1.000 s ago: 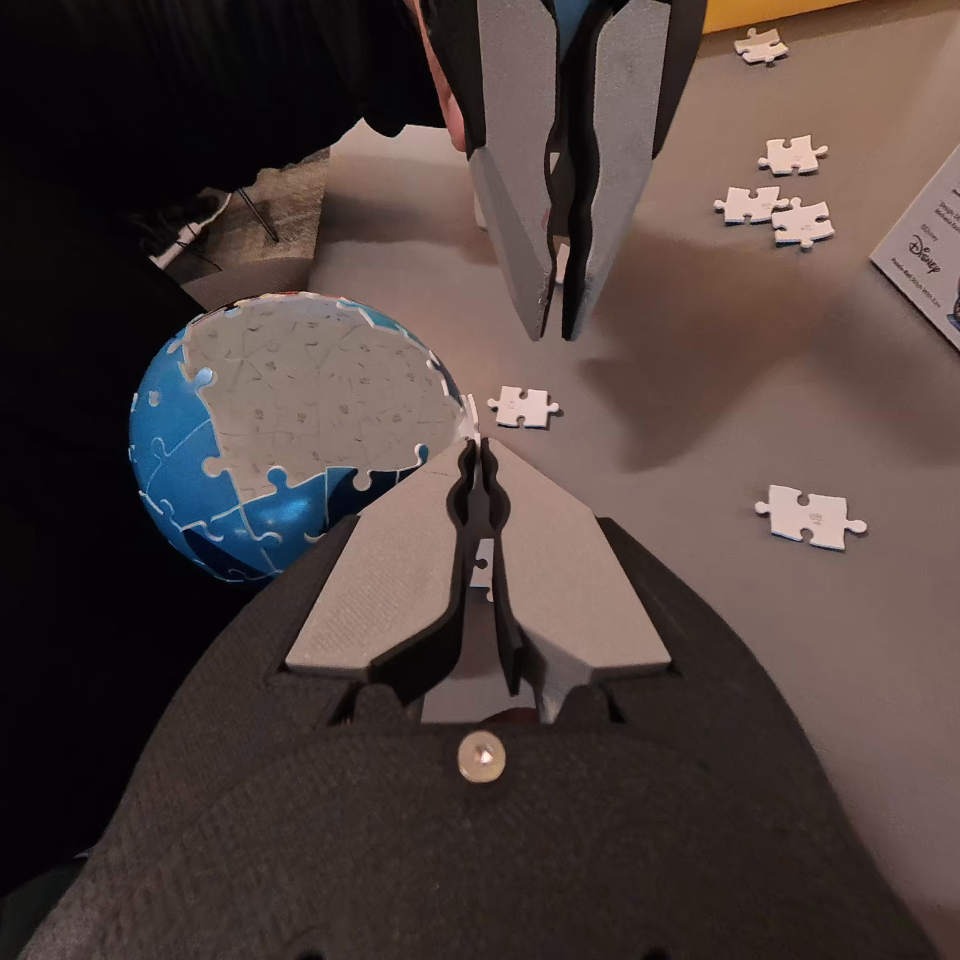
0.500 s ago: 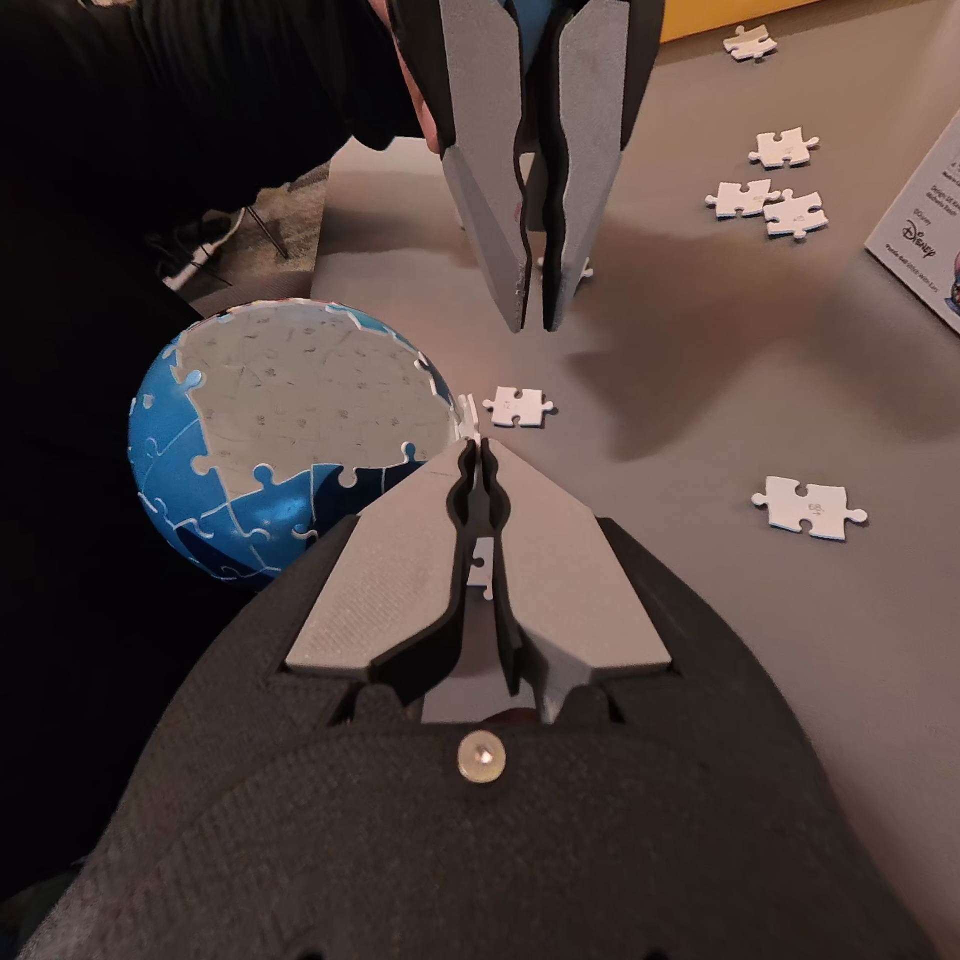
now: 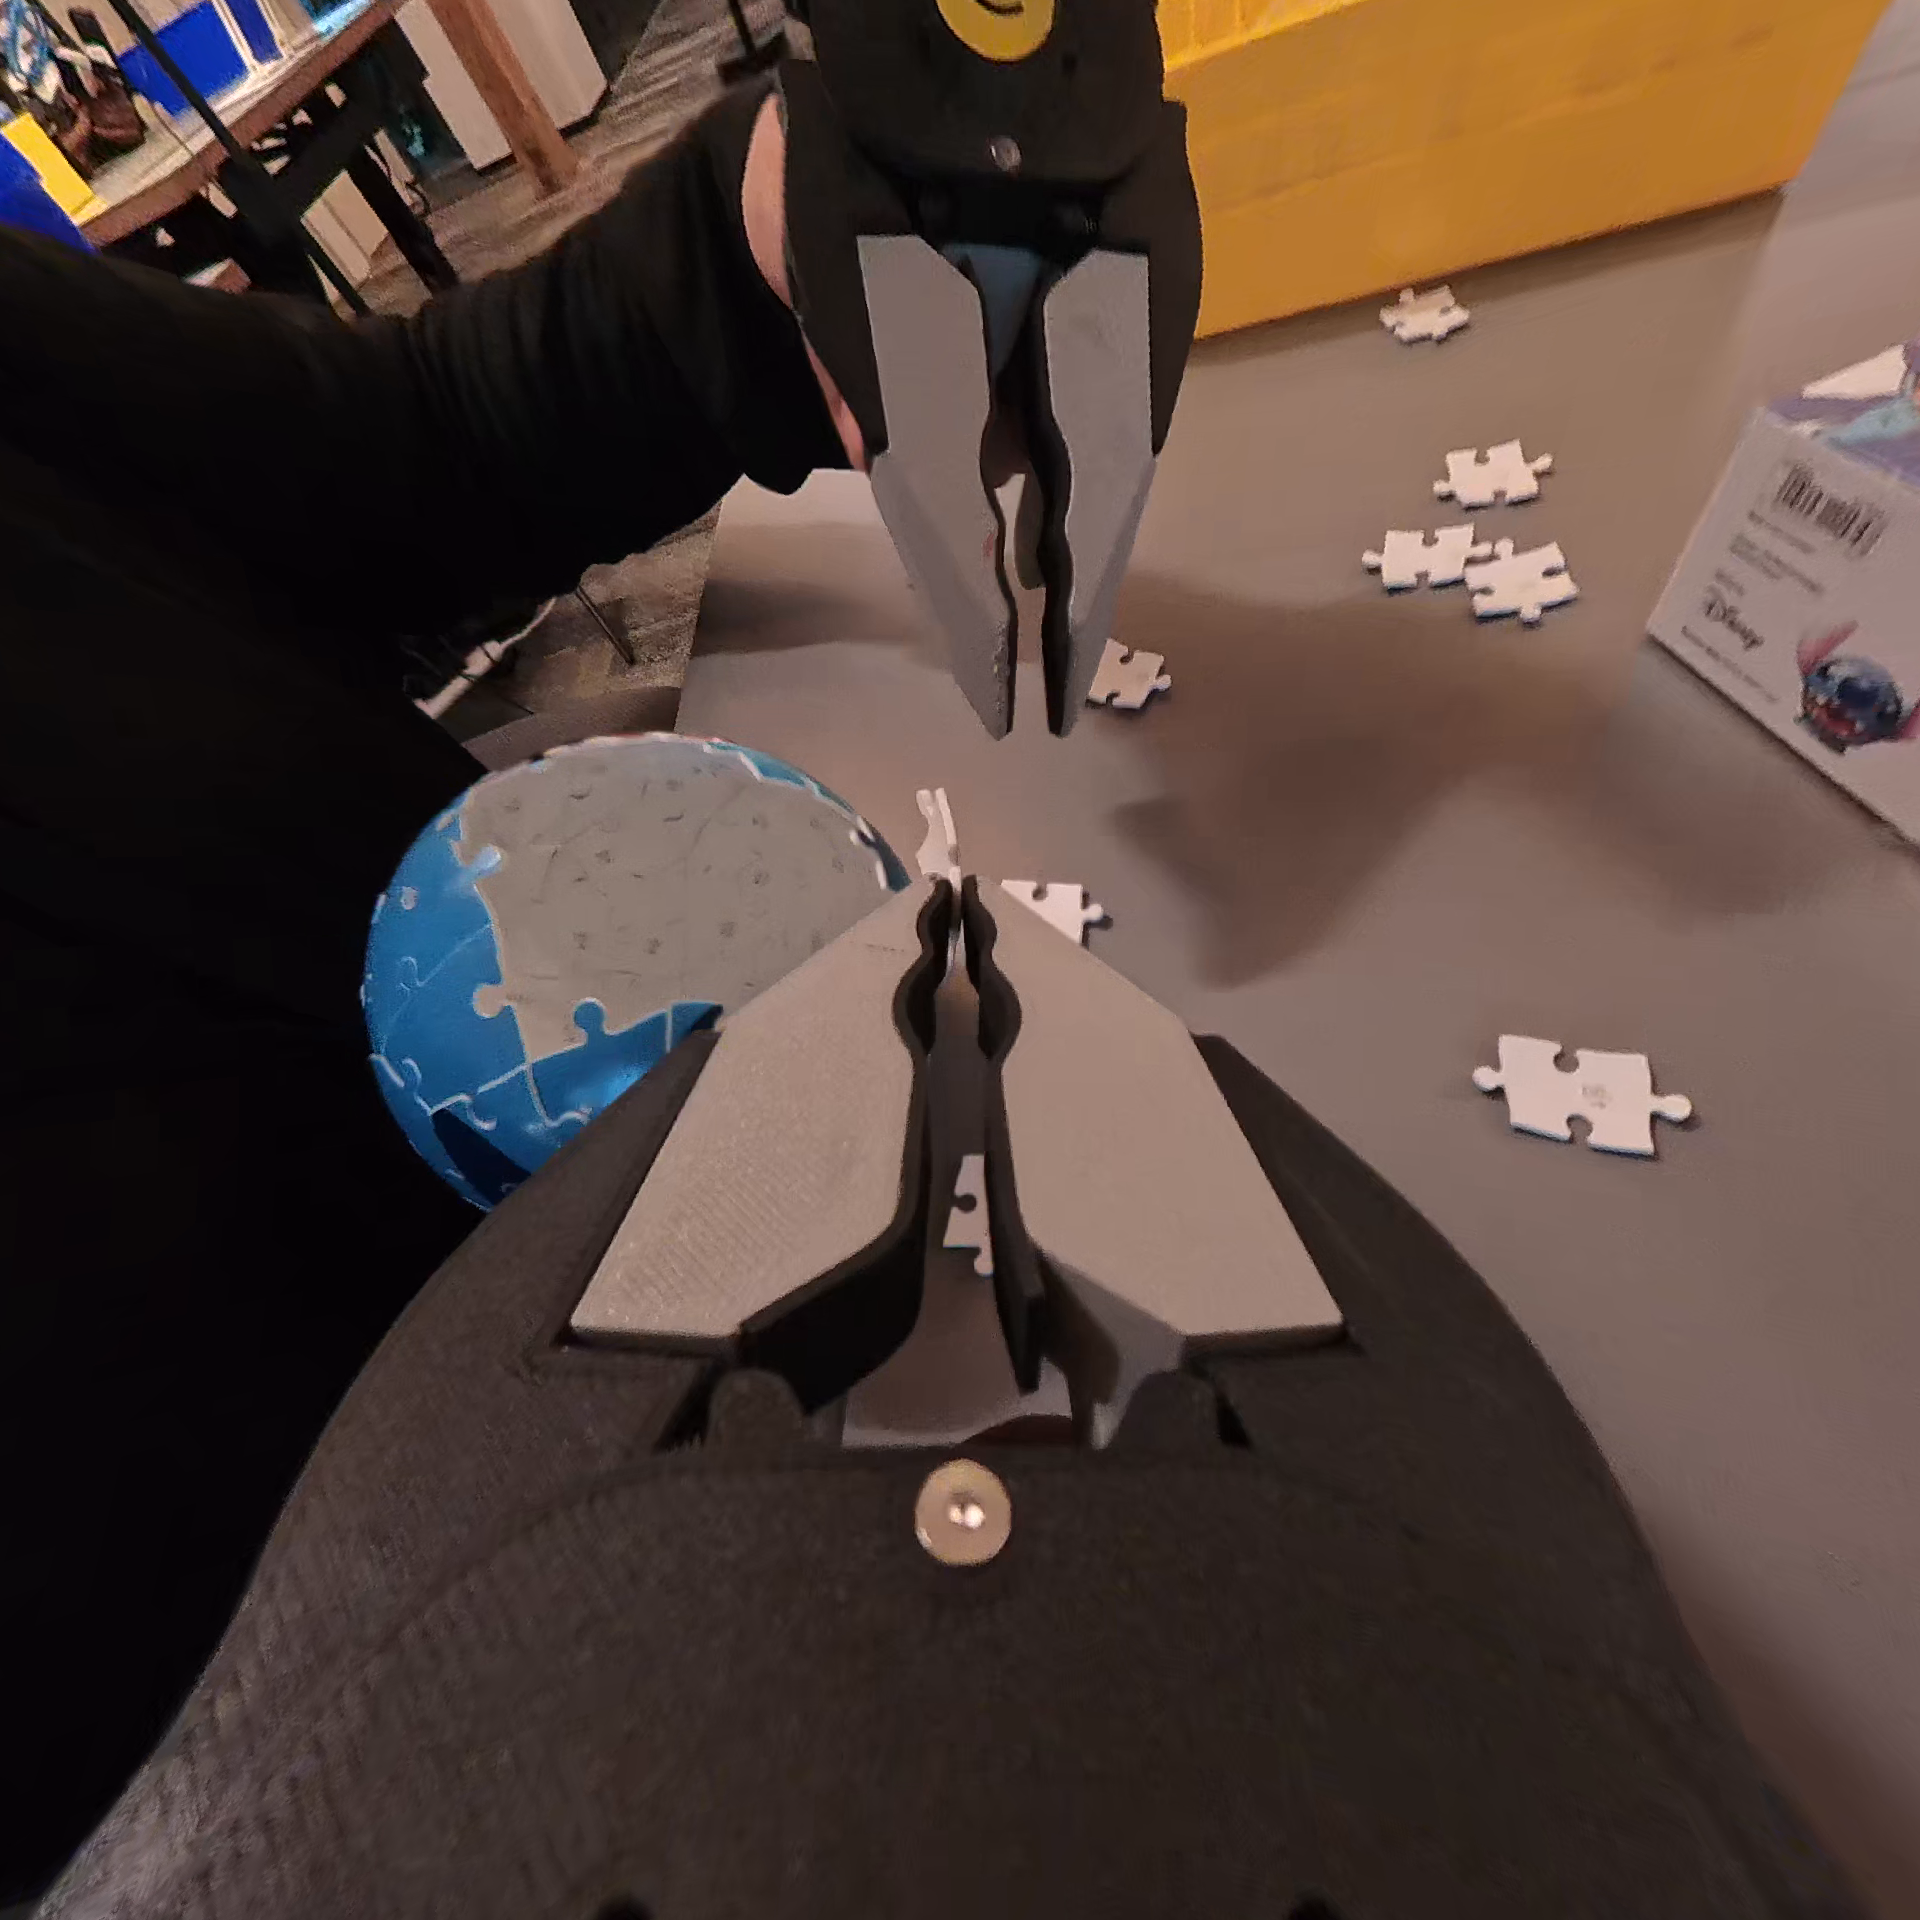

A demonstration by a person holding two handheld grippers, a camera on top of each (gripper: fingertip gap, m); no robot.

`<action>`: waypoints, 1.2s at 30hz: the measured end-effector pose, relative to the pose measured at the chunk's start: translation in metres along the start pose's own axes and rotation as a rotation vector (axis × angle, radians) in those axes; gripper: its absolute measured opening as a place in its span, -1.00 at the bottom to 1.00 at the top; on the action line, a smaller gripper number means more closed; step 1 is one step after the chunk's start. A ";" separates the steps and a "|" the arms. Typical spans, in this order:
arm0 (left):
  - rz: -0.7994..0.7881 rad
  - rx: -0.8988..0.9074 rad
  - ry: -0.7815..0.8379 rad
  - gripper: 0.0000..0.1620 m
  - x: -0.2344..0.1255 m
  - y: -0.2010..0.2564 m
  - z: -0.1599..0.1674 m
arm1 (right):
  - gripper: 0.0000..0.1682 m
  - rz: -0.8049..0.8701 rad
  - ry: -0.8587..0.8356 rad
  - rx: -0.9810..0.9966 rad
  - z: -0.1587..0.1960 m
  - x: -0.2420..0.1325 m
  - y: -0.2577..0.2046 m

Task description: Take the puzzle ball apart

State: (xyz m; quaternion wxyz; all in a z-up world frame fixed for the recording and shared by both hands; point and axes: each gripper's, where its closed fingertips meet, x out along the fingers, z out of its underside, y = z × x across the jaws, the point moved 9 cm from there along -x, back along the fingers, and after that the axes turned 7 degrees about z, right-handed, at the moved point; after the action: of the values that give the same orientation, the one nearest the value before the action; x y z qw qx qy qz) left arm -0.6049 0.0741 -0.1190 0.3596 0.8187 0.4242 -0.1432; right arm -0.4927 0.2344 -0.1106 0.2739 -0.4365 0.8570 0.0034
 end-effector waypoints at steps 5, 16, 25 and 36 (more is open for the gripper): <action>-0.013 -0.007 0.043 -0.89 -0.010 0.007 0.003 | -1.00 0.001 0.062 -0.085 -0.010 0.001 -0.010; -0.070 -0.013 0.072 -0.89 -0.020 0.025 0.008 | -1.00 0.069 0.061 -0.425 -0.009 0.011 -0.027; -0.120 -0.027 0.087 -0.89 -0.025 0.037 0.008 | -1.00 0.074 0.057 -0.537 -0.010 0.008 -0.034; -0.130 -0.012 0.068 -0.89 -0.020 0.039 0.004 | -1.00 0.109 0.044 -0.646 -0.007 0.009 -0.037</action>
State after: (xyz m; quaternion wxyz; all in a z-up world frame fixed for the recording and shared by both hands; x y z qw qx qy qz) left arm -0.5853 0.0447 -0.0926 0.3398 0.7915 0.4895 -0.1357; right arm -0.4720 0.2027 -0.1006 0.1021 -0.4541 0.8395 0.2802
